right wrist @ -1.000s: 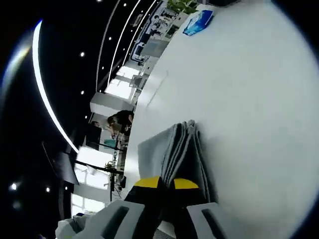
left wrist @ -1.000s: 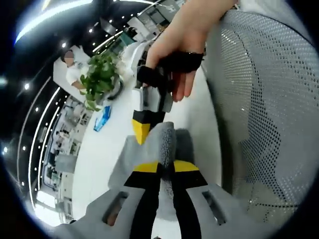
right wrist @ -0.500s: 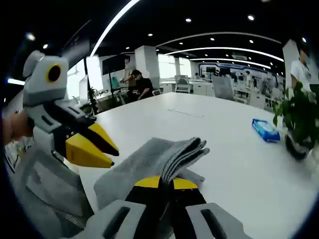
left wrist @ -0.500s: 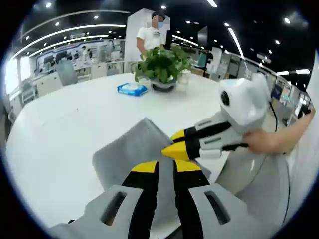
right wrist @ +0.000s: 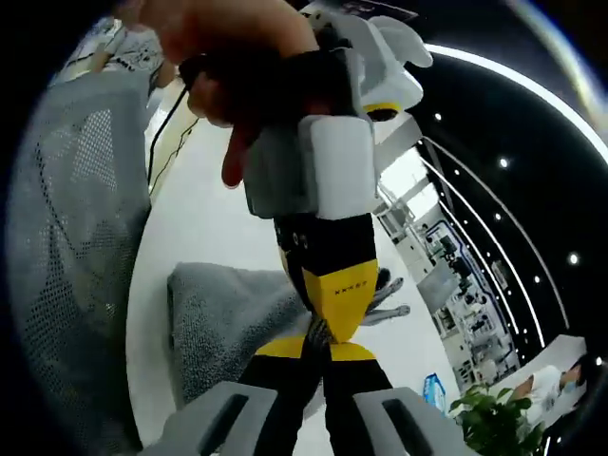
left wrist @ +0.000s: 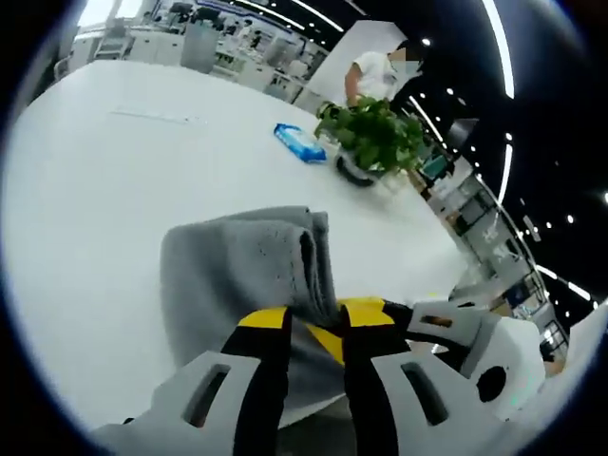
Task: Open the folded towel by lifting each exposed corner and separating the folded layers until the towel lies flat within the target outline without major curled edges
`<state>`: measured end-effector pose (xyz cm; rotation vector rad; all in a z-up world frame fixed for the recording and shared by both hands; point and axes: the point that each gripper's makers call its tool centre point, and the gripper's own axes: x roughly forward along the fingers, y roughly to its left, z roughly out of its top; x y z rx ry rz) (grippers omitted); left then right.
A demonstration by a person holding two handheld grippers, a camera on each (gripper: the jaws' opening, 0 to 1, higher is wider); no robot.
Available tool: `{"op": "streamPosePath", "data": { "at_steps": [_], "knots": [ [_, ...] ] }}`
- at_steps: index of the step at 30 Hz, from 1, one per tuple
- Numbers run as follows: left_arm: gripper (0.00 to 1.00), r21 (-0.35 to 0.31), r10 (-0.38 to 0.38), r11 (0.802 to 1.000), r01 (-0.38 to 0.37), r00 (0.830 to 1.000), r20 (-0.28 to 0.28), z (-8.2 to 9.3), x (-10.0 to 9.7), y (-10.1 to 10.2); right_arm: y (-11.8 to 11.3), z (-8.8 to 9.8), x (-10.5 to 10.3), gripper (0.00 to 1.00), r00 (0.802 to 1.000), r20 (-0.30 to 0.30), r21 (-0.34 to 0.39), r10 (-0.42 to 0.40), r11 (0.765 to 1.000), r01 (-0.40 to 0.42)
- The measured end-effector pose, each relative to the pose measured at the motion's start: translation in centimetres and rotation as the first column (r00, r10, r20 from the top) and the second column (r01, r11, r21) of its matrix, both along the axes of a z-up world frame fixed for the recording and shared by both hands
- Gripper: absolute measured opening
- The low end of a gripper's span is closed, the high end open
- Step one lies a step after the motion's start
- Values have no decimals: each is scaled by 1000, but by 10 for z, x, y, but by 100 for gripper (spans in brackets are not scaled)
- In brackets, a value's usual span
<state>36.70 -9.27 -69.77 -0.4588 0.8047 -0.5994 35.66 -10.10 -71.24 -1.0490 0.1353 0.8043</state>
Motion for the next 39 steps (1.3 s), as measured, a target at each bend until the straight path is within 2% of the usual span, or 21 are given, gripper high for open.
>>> {"op": "streamPosePath", "data": {
  "at_steps": [3, 9, 11, 12, 15, 17, 18, 19, 20, 22, 24, 26, 28, 30, 31, 33, 35, 36, 37, 38, 39],
  "knots": [
    [20, -59, 58, 996, -61, 997, -44, -2, 1, 6, 3, -1, -2, 2, 998, 42, -57, 36, 998, -34],
    [14, -85, 87, 992, -89, 996, -33, -3, -2, 8, 8, -1, -5, 2, 995, 68, -88, 77, 994, -71],
    [8, -86, 86, 992, -89, 996, -40, -3, -3, 7, 10, -3, -7, 2, 998, 11, -20, 58, 998, -58],
    [7, -87, 82, 992, -87, 995, -51, -4, -4, 7, 11, -4, -7, 2, 998, -54, 50, 33, 998, -31],
    [5, -83, 78, 993, -82, 996, -44, -4, -2, 10, 15, -4, -9, 5, 987, -153, 172, 41, 985, -14],
    [4, -44, 74, 996, -75, 997, -32, -6, 0, 18, 18, -4, -17, 6, 932, -358, 360, 53, 929, 85],
    [4, -35, 69, 997, -70, 997, -27, -5, 1, 21, 19, 1, -19, 6, 891, -446, 451, 84, 881, 143],
    [4, -34, 69, 997, -69, 997, -24, -3, 1, 24, 18, 7, -17, 5, 869, -486, 505, 98, 842, 188],
    [4, -31, 73, 997, -74, 997, -20, -1, 4, 29, 13, 17, -12, 5, 870, -481, 557, 109, 804, 207],
    [4, -8, 87, 996, -87, 996, -12, 2, 8, 41, 6, 29, -5, 5, 883, -455, 614, 113, 758, 219],
    [4, 33, 95, 995, -95, 995, -1, 5, 13, 54, -6, 32, 9, 4, 898, -439, 625, 39, 731, 274],
    [4, 73, 87, 993, -87, 996, 9, 6, 15, 63, -14, 24, 16, 4, 888, -460, 592, -19, 738, 323],
    [4, 90, 84, 992, -84, 996, 12, 8, 17, 71, -25, 5, 24, 3, 875, -470, 518, -119, 765, 382],
    [4, 99, 82, 992, -83, 997, 11, 9, 16, 76, -32, -28, 24, 0, 840, -506, 384, -195, 822, 421],
    [4, 102, 84, 991, -84, 996, 11, 9, 16, 77, -25, -41, 18, 0, 828, -536, 349, -162, 851, 392],
    [4, 112, 83, 990, -85, 996, 21, 9, 16, 80, -6, -59, -2, 0, 782, -618, 329, -75, 880, 344],
    [4, 112, 82, 990, -84, 996, 29, 9, 16, 80, -4, -77, -15, 0, 751, -654, 245, -88, 915, 320],
    [4, 110, 81, 990, -83, 996, 27, 8, 15, 79, -7, -87, -18, 0, 781, -614, 164, -111, 950, 265],
    [4, 106, 82, 991, -84, 996, 27, 8, 15, 78, -6, -93, -21, 0, 802, -589, 127, -98, 969, 211],
    [4, 102, 83, 991, -85, 996, 26, 7, 15, 78, -10, -105, -25, 0, 806, -583, 71, -104, 981, 179],
    [4, 99, 84, 991, -86, 996, 24, 6, 14, 77, -9, -108, -27, 0, 810, -580, 71, -92, 984, 162]
  ]
}}
